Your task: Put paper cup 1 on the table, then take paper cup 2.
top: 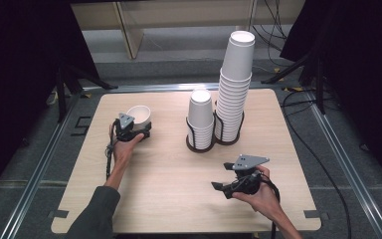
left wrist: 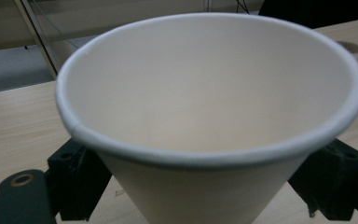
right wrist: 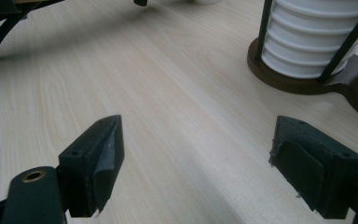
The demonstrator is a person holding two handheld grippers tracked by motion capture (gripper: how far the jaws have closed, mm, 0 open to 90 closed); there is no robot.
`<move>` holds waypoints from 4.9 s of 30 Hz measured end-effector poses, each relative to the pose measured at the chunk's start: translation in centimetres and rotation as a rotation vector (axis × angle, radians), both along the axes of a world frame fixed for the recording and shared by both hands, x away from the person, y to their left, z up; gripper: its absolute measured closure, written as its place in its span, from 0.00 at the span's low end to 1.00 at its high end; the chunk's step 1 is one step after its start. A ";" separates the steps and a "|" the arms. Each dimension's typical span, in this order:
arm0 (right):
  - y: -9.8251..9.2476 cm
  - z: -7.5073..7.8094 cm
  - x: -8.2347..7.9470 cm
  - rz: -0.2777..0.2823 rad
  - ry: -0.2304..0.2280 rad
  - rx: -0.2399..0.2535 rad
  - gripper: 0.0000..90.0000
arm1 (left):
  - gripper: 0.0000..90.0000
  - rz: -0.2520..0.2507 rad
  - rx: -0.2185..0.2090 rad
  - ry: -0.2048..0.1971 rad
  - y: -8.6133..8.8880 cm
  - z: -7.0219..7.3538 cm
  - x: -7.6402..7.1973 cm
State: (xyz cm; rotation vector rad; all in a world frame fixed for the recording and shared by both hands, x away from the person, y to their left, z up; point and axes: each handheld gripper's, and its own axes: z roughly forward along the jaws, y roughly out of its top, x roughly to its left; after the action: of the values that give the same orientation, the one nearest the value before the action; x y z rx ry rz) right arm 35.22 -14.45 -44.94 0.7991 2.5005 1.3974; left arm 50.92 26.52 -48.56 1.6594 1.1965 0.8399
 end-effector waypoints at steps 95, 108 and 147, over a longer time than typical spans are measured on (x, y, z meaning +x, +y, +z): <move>-5.5 20.1 11.1 -0.377 -0.255 0.223 0.17 | 0.16 -0.319 -0.117 0.035 -2.0 1.5 -19.7; -3.2 22.8 15.3 -0.386 -0.235 0.234 0.16 | 0.16 -0.322 -0.119 0.040 -2.2 1.4 -19.8; -3.0 31.7 14.5 -0.422 -0.376 0.262 0.19 | 0.16 -0.345 -0.105 0.043 -2.3 1.4 -19.8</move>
State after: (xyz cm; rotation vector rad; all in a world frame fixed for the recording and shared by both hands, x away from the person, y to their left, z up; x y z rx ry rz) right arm 49.68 -17.42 -13.29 0.9385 1.7697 1.5574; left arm 31.15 24.18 -47.21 1.7390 0.9288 0.5204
